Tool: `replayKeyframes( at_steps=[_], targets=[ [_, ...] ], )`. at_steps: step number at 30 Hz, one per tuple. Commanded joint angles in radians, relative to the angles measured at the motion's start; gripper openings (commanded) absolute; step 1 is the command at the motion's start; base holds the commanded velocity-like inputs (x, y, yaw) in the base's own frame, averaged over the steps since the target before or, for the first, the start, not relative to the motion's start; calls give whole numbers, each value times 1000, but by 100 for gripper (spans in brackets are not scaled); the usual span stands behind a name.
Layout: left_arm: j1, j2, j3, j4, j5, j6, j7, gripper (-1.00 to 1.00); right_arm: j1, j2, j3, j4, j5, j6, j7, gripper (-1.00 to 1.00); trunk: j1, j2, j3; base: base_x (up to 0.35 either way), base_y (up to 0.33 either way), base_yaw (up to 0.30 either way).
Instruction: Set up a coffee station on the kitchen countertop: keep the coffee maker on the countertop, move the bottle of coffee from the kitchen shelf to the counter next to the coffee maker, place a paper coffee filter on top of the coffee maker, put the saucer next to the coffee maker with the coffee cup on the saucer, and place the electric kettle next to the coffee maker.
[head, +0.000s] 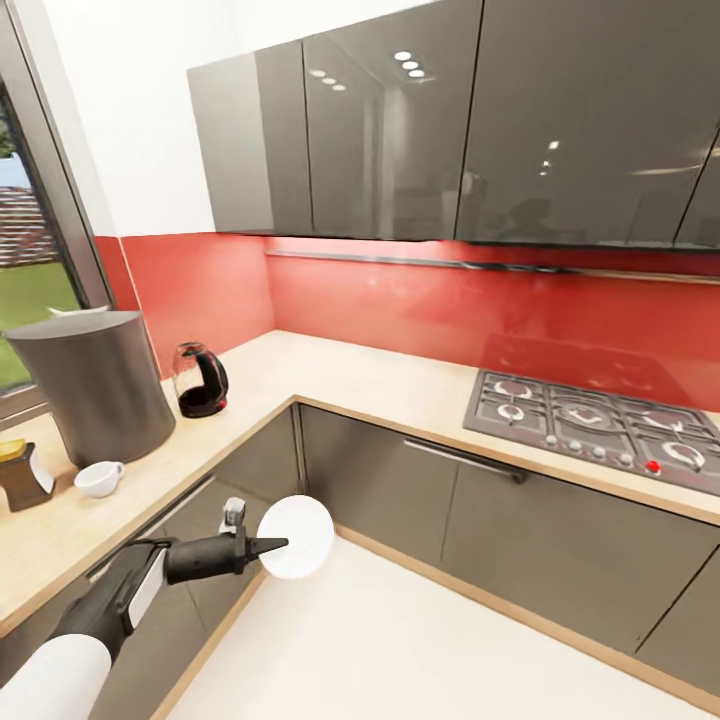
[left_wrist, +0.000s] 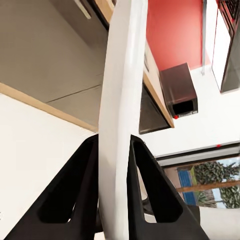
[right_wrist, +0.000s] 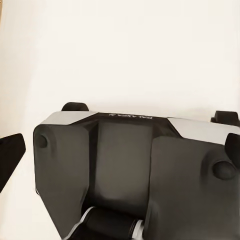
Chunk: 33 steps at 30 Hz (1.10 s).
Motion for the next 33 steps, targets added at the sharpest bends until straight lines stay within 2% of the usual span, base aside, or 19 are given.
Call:
replayKeyframes(
  at_steps=[1, 16, 33],
  targets=[
    [-1, 0, 0, 0, 1, 5, 1, -100, 0, 0, 8, -1, -10, 6, 2, 100, 1, -2, -2, 280, -163, 274],
    [-1, 2, -1, 0, 0, 3, 3, -100, 2, -1, 8, -1, -11, 6, 1, 100, 1, -2, -2, 241, -178, 277],
    [-1, -1, -3, 0, 1, 2, 3, -100, 2, -7, 8, -1, -8, 7, -3, 100, 1, -2, 11, 147, -236, 254]
  ],
)
